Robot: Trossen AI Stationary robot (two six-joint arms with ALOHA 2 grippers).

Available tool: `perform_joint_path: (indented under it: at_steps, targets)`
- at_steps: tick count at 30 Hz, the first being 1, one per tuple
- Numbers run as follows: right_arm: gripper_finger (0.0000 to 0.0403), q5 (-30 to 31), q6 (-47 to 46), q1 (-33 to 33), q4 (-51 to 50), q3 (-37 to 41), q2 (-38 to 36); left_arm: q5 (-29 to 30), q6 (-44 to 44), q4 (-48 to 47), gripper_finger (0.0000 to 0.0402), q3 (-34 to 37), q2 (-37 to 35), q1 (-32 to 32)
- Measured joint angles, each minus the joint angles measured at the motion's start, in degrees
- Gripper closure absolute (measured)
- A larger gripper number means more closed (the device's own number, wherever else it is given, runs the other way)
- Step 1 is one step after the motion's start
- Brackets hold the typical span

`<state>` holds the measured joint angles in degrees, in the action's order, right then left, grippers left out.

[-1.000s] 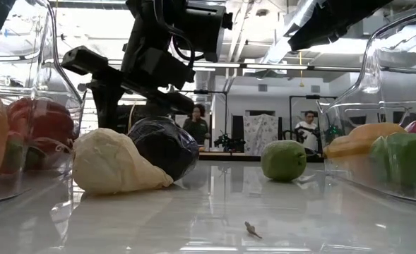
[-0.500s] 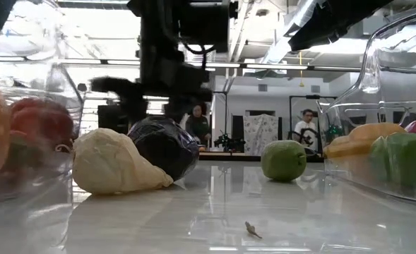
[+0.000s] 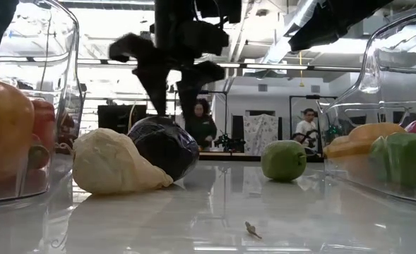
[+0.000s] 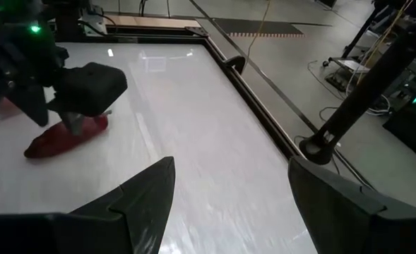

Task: Sort produce into baskets
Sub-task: Put the dark red chili pepper into the left transparent bin

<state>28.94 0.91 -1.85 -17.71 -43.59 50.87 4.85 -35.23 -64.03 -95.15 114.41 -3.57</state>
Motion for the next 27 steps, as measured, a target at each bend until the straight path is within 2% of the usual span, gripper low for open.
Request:
perform_joint_path:
  at_steps: [3,6,14,22,27]
  targets:
    - [0.0101,-0.64,0.00,0.00,-0.02,0.00,0.00,-4.43,2.02,-2.75,0.0189,1.04,0.00,0.80]
    - [0.0101,-0.66,0.00,0.00,-0.02,0.00,0.00,-4.25,3.42,-3.42,0.0189,3.70,0.00,0.97]
    - [0.0101,-0.66,0.02,0.00,0.26,0.00,0.00,0.48,-2.65,2.65,0.0189,10.23,0.07,-0.51]
    - [0.0101,-0.66,0.06,0.00,0.22,0.00,0.00,6.96,-6.35,5.63,0.0190,12.93,0.04,-1.51]
    - [0.0101,-0.64,0.23,0.00,0.15,0.00,0.01,7.41,-6.35,6.13,0.0220,13.57,0.04,-1.51]
